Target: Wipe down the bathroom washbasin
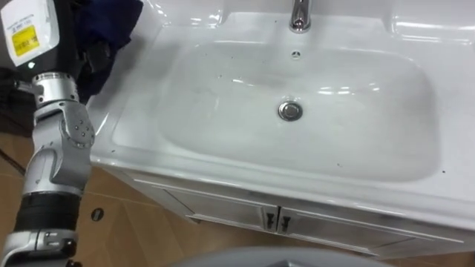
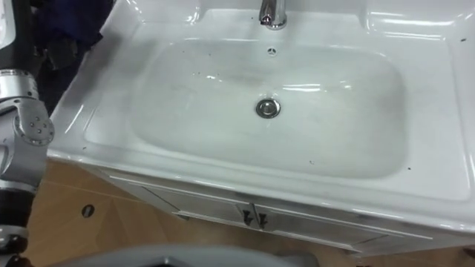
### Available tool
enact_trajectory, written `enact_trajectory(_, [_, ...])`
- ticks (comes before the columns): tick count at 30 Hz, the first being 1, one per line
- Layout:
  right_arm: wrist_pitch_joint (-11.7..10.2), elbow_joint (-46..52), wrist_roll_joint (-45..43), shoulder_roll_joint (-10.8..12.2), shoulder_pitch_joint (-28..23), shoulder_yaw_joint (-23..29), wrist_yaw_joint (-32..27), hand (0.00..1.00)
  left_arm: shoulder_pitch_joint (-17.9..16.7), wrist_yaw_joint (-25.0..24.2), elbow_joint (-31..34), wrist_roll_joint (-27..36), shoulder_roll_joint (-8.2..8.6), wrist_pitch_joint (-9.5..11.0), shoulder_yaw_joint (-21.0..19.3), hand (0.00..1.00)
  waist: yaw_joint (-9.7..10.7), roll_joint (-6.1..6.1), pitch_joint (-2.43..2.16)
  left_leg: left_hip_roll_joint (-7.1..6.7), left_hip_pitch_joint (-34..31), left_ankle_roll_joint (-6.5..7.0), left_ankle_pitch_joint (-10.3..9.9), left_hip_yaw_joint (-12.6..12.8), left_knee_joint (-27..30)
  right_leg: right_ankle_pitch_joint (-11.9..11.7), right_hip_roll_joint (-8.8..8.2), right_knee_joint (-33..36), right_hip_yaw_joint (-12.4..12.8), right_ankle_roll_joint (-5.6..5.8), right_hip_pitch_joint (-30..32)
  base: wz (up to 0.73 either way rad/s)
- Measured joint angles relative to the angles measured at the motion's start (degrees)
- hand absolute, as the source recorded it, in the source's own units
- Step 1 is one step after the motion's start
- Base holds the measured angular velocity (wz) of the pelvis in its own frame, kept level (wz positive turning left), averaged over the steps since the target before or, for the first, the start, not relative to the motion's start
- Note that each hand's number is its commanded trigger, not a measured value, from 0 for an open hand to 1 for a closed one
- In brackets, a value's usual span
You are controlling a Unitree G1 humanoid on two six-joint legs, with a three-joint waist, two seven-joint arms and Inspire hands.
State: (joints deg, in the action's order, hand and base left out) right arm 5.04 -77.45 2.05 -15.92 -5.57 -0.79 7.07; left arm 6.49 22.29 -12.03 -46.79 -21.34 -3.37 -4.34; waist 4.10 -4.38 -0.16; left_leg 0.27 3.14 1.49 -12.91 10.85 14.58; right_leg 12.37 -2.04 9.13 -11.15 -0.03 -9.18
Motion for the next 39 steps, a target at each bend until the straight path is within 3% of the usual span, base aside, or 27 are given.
enact_trajectory(6, [1.3,1.31,-0.66,0.07,-0.38,0.96,-0.41,0.0,-0.37,-1.39,-6.68,-0.16,0.33,-2.02,0.01,1.0,0.46,-0.68,0.22,-0.02,0.55,0.0,0.01,0.0,-0.95,0.0,0.06,0.61,0.35,0.0,0.06,-0.02])
enact_trajectory(8, [2.04,1.53,-0.67,0.06,-0.23,1.0,-0.86,0.0,-1.23,-1.89,-7.4,-0.17,0.55,-3.53,0.01,1.0,0.46,-0.67,0.24,-0.06,0.46,0.01,0.01,-0.01,-0.9,0.01,0.05,0.47,0.41,0.0,0.15,0.0])
enact_trajectory(11, [2.11,1.54,-0.61,0.06,-0.14,0.97,-0.87,0.0,-1.53,-1.9,-7.36,-0.49,0.56,-4.18,0.0,1.0,0.41,-0.64,0.26,-0.1,0.3,0.01,0.01,-0.18,-0.37,0.04,0.0,0.43,0.33,0.02,0.16,0.02])
enact_trajectory(18, [2.06,2.01,-0.33,0.09,-0.05,0.98,-0.93,0.0,-1.53,-1.89,-7.33,-0.63,0.58,-4.57,0.08,1.0,0.82,-0.7,0.26,-0.06,0.12,0.01,0.01,-0.41,-0.03,0.09,-0.02,0.44,0.28,0.04,0.16,0.02])
enact_trajectory(25, [2.07,2.0,-0.28,0.13,-0.02,0.85,-0.77,0.0,-1.53,-1.67,-7.34,-0.55,2.67,-5.24,0.83,1.0,1.37,-0.77,0.31,-0.11,0.27,0.01,0.01,-0.2,-0.31,0.12,0.0,0.32,0.89,0.06,0.16,-0.02])
enact_trajectory(30, [2.0,1.96,-0.31,0.17,0.02,0.88,-0.74,0.0,-1.53,-1.62,-7.1,-0.57,2.81,-5.28,2.36,1.0,2.09,-0.79,0.29,-0.12,0.21,0.01,0.01,-0.18,-0.35,0.12,0.06,-0.02,0.95,0.05,0.19,0.0])
enact_trajectory(39, [1.82,1.97,-0.3,0.41,-0.37,0.76,-0.02,0.0,-1.53,-1.6,-1.3,-0.57,2.81,-4.82,3.78,1.0,2.23,-0.12,0.45,-0.16,0.48,-0.05,0.05,-0.16,-1.0,0.08,-0.06,-0.46,0.96,0.04,0.07,0.0])
